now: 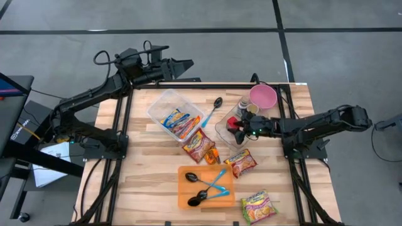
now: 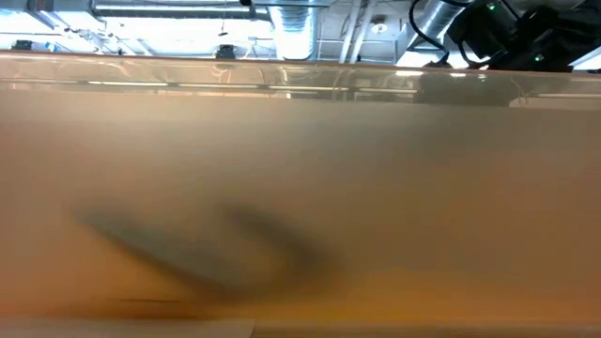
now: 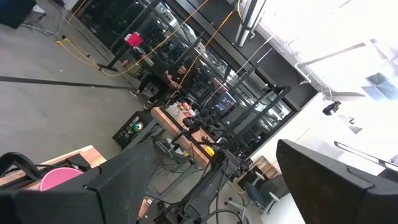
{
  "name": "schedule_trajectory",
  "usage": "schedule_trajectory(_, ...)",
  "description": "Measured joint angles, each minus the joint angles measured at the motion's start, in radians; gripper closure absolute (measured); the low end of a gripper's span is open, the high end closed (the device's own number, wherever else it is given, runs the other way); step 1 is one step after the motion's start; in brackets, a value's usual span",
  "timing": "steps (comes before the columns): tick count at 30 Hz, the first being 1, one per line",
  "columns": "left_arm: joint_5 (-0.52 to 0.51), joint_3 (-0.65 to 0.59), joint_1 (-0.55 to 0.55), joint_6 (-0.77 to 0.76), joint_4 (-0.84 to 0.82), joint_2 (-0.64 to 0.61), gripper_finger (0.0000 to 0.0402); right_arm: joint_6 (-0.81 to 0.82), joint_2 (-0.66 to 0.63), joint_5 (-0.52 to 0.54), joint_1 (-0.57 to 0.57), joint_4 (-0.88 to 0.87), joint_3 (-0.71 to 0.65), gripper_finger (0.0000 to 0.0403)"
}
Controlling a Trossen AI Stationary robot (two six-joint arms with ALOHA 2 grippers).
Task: Pick & Place Food Item
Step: Put the red seasoning can into the transparent bin
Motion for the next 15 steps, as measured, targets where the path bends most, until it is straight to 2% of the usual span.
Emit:
schedule_trajectory(7,0.0,0.0,-0.013,0.004,0.0,0.0,0.0069,0.024,0.0,0.0,0.029,-0.005,0.0,0.0207)
schedule_trajectory(15,0.003,0.0,-0.013,0.004,-0.001,0.0,0.0069,0.044,0.0,0.0,0.065,-0.011,0.005,0.0305)
